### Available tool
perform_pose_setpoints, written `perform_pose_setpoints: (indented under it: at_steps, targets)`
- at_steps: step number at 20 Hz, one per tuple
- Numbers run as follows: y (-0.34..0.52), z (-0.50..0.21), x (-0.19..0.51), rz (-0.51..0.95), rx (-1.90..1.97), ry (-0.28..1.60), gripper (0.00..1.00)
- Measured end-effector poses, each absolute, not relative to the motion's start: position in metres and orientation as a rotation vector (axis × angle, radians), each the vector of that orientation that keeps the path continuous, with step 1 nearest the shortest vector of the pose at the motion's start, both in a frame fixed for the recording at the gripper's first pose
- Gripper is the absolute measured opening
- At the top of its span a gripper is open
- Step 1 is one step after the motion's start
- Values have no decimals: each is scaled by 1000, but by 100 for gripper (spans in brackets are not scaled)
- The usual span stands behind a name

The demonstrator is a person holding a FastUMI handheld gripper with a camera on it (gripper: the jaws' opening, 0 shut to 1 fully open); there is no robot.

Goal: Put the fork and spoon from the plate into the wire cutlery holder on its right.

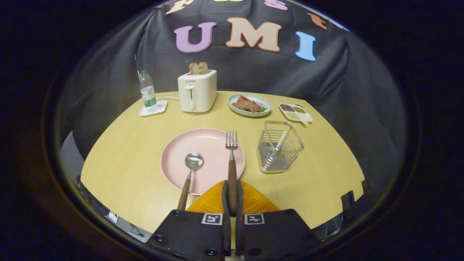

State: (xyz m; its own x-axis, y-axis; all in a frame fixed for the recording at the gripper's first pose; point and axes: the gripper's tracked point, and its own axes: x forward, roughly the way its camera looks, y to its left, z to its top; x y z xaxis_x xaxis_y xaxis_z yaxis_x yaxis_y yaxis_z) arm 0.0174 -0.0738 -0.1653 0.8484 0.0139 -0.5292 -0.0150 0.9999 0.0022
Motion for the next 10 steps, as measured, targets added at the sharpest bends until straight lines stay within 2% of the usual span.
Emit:
perform_pose_setpoints:
  at_steps: [10]
  targets:
    - [-122,-112,27,-216,118,620,8]
